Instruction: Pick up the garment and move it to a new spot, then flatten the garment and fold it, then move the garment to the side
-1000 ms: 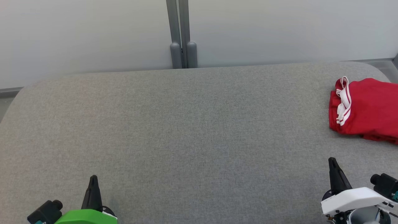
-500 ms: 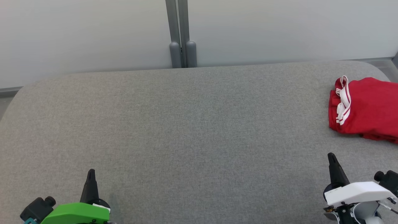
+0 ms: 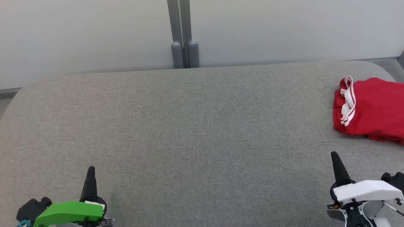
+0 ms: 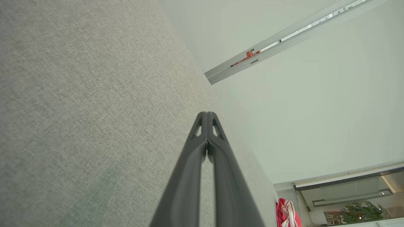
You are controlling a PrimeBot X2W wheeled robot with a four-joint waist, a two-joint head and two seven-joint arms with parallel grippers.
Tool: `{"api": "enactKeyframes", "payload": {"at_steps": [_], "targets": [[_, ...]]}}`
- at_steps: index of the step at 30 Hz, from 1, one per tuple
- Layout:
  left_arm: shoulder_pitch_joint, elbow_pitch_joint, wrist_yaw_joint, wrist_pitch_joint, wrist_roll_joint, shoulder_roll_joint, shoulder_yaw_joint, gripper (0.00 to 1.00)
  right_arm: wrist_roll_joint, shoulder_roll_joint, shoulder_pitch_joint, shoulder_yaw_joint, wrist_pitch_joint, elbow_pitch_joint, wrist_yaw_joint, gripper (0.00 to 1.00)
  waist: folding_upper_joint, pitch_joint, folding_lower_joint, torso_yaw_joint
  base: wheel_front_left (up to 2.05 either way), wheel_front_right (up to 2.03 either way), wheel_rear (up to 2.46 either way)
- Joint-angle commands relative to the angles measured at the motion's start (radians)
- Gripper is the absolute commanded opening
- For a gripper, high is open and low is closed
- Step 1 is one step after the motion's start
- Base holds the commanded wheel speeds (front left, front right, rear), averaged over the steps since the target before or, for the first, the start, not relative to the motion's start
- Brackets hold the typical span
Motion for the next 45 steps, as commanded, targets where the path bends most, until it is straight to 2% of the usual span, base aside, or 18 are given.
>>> {"api": "enactKeyframes", "payload": {"at_steps": [1,45], "targets": [[-0.03,-0.012,-0.006,0.005,-0.024,0.007,0.006,0.0,0.029,-0.003,-0.026,-0.004,0.006,-0.011,0.0,0.0,0.0,0.0,0.0,0.0,0.0,0.0,0.0],[-0.086,-0.014,-0.037,0.107,-0.387,0.01,0.049,0.0,0.444,0.008,-0.071,-0.017,0.108,-0.006,0.0,0.0,0.0,0.008,0.0,-0.007,0.0,0.0,0.0]]}}
